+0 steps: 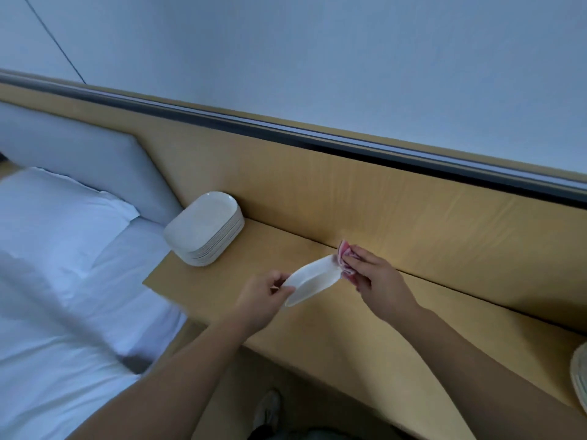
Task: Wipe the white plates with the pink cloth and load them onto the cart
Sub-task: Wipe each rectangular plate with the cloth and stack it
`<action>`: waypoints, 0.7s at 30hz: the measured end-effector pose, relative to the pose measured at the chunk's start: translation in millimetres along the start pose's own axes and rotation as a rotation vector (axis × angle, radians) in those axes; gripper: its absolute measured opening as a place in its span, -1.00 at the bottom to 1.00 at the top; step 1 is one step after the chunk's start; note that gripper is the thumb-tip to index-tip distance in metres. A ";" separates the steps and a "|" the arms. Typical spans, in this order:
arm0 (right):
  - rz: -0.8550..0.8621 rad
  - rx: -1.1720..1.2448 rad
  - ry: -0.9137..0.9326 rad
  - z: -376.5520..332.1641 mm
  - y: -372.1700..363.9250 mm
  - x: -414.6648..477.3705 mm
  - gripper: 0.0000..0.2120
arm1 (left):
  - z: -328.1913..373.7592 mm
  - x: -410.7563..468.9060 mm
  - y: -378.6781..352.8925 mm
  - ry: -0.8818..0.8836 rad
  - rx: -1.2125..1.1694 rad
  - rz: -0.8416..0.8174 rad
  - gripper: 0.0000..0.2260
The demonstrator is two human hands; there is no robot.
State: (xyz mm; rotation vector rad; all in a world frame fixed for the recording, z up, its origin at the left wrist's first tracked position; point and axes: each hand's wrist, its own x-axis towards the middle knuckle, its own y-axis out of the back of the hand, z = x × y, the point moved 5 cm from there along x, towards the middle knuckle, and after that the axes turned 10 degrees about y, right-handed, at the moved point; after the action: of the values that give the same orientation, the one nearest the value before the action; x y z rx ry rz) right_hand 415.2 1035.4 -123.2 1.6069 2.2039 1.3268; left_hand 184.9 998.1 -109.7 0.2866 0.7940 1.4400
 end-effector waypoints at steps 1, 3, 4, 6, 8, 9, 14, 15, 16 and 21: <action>-0.008 0.016 0.035 -5.5 -4.3 4.8 -0.60 | -2.5 -4.0 10.7 -0.021 0.018 0.050 -0.91; -0.043 0.028 0.080 -15.7 -13.3 14.3 -0.58 | -8.5 -10.1 33.5 -0.082 0.086 0.166 -0.92; -0.059 0.023 0.090 -20.9 -17.8 19.3 -0.57 | -12.5 -12.2 46.2 -0.111 0.121 0.222 -0.93; -0.077 0.014 0.087 -28.9 -25.3 28.5 -0.56 | -21.4 -15.4 72.6 -0.159 0.174 0.319 -0.94; -0.097 -0.001 0.064 -36.9 -32.1 38.2 -0.57 | -30.9 -16.9 99.2 -0.196 0.205 0.406 -0.94; -0.105 -0.011 0.061 -41.7 -35.7 43.1 -0.58 | -37.1 -16.4 111.8 -0.206 0.222 0.443 -0.93; -0.100 -0.071 0.090 -75.2 -58.1 71.1 -0.65 | -77.8 -1.0 165.6 -0.222 0.354 0.572 -0.84; -0.092 -0.080 0.088 -82.2 -63.6 76.9 -0.65 | -85.4 3.8 174.0 -0.227 0.373 0.579 -0.84; -0.084 -0.087 0.083 -87.7 -68.7 81.8 -0.65 | -92.3 8.6 180.2 -0.232 0.386 0.580 -0.84; -0.074 -0.100 0.012 -105.5 -101.6 98.2 -0.61 | -118.9 29.9 201.8 -0.308 0.466 0.513 -0.86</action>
State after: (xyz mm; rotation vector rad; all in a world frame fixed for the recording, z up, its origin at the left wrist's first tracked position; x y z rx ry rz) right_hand 242.3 1048.7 -91.1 1.4720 2.1449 1.4054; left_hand -47.8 1023.6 -79.1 1.1068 0.8267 1.6110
